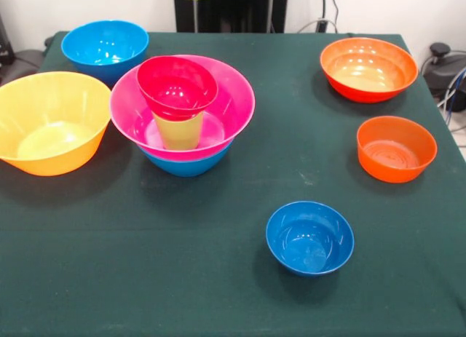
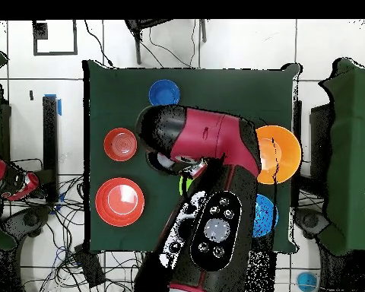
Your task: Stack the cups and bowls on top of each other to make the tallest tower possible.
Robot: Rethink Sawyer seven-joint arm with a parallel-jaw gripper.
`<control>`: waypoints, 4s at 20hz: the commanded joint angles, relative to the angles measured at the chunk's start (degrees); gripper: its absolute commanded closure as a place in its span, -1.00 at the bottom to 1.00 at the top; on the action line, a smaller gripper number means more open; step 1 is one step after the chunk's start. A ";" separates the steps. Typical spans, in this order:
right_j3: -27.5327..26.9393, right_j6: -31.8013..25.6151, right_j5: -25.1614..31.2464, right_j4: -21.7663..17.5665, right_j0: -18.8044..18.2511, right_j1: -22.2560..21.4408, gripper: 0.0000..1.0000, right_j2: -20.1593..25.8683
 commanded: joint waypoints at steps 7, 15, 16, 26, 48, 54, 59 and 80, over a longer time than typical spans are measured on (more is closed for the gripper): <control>-7.15 0.16 -8.31 -3.27 -0.53 4.24 1.00 6.07; -8.49 0.30 -12.02 -2.49 -0.27 5.78 1.00 6.46; -8.46 0.16 -12.23 -2.58 -0.15 5.79 1.00 6.36; -6.57 0.56 -14.83 -2.38 0.43 5.84 1.00 5.68; 0.44 -2.11 -18.43 -0.32 -2.43 6.56 1.00 9.36; 0.23 -1.37 -15.73 -0.52 -2.36 7.03 1.00 9.71; -0.27 -1.52 -15.15 -0.51 -2.76 8.14 1.00 10.51; -3.22 -1.61 -13.62 -2.88 -1.92 11.46 1.00 8.45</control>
